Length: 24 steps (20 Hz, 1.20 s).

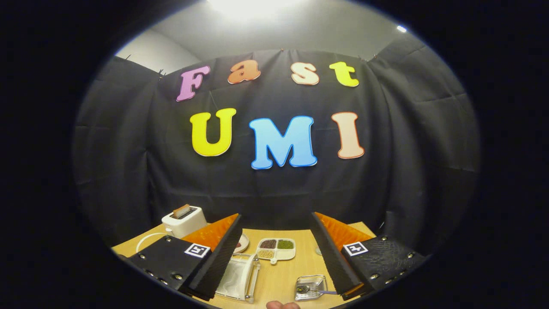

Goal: Take the plate from the dish rack, then take the spoon from the basket and place it into the plate.

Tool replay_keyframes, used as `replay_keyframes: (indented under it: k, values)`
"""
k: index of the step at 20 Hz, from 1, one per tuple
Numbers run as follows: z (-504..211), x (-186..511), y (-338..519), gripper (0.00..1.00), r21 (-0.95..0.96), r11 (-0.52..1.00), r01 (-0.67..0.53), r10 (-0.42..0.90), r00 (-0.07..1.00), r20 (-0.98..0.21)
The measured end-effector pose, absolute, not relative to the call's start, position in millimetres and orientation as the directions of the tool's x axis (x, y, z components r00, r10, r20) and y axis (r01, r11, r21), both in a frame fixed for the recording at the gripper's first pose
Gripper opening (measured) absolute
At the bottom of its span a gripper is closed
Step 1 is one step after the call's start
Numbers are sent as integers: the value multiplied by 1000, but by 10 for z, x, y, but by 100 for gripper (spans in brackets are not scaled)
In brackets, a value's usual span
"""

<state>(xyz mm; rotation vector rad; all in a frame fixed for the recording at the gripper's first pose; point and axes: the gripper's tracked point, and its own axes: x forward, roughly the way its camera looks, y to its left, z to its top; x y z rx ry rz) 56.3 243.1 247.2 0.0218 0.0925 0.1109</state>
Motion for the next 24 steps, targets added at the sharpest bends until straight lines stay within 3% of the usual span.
replay_keyframes:
  k: [7, 14, 24]
  values:
    - [1895, 817, 3211, 97, 145, 965, -218, 261, 845, -466]
    - [1590, 957, 3665, 97, 139, 948, -288, 311, 731, -607]
    - [1143, 1062, 3648, 97, 66, 986, -156, 152, 645, -749]
